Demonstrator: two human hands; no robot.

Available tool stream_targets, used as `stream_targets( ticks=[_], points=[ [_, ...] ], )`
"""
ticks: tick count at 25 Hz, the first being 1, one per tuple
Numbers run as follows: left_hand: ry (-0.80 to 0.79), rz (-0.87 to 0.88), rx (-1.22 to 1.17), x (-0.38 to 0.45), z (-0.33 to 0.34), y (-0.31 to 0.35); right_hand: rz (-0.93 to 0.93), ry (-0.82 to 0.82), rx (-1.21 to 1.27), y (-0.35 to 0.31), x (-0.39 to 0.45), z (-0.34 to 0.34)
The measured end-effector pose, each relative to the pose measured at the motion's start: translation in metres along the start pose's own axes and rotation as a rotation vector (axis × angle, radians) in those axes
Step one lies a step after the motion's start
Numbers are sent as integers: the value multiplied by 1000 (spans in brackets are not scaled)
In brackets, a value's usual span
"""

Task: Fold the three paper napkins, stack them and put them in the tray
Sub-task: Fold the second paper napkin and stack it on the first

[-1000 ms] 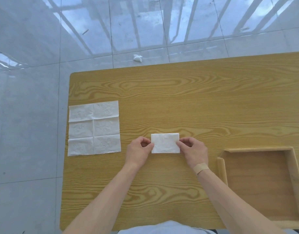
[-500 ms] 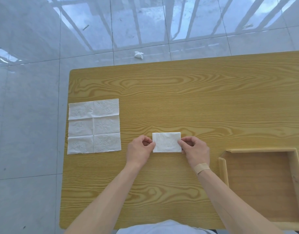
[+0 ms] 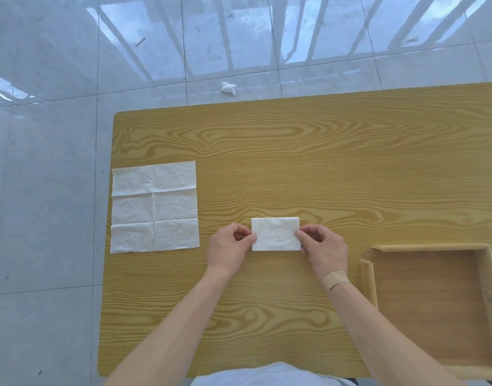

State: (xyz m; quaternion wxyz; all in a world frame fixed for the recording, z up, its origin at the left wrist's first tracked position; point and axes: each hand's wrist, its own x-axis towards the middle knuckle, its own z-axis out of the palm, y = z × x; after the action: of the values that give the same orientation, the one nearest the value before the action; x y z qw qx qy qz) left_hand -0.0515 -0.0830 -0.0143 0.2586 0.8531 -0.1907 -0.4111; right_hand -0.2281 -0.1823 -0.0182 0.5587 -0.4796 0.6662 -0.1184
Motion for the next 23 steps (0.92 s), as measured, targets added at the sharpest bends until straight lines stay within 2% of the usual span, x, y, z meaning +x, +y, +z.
stream_targets(
  ticks=[16,23],
  points=[
    [51,11,114,1,4,1,-48,126,-183,0,0,11],
    [36,5,126,0,3,5,-71,74,-240,-2,1,7]
  ],
)
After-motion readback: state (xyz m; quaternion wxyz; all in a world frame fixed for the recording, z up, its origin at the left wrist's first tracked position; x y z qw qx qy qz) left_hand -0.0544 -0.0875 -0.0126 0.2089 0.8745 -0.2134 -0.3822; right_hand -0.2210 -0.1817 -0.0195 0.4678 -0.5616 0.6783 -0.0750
